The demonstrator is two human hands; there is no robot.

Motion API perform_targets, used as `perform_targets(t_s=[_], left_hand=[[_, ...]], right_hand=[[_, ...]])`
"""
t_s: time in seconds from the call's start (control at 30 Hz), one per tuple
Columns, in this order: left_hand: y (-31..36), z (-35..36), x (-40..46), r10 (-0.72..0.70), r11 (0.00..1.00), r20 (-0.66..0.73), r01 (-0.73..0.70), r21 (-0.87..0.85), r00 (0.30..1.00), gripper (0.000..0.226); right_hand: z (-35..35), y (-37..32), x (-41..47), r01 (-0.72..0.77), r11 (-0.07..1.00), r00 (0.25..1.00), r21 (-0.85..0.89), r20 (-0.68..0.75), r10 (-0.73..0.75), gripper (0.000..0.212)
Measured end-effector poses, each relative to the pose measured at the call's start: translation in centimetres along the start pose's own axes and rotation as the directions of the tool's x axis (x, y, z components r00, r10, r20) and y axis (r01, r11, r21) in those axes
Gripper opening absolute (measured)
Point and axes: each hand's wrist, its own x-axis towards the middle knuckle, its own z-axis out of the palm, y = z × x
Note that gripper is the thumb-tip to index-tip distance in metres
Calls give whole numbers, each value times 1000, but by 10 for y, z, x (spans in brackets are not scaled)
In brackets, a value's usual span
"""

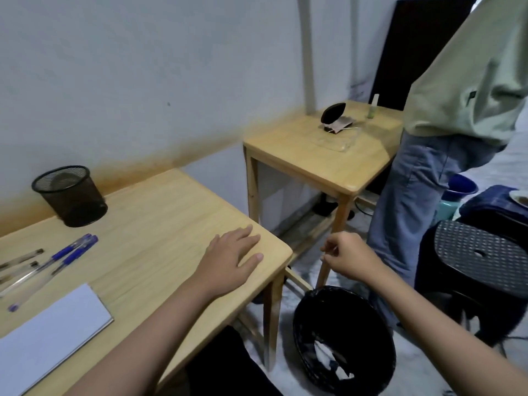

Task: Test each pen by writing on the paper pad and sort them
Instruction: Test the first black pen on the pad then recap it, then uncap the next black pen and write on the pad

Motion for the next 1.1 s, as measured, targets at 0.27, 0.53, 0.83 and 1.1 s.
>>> perform_targets(t_s=[0.27, 0.53, 0.83, 1.1], left_hand=[[-9, -27, -24, -88, 984, -132, 66, -166, 987, 52], [-54, -96, -101, -248, 968, -301, 221, -121, 921, 48], [-125, -147, -243, -552, 810, -496, 574, -125, 671, 44], [-169, -146, -333, -750, 558, -489, 823, -105, 446, 54]], right_hand=[[-6, -81, -3, 212, 968, 975, 136, -91, -201, 9], [27, -200, -2, 479, 837, 875, 264, -63, -480, 7], [95, -350, -26, 677, 639, 662, 366, 78, -745, 12], [149, -442, -21, 668, 587, 613, 458, 109, -783, 10]])
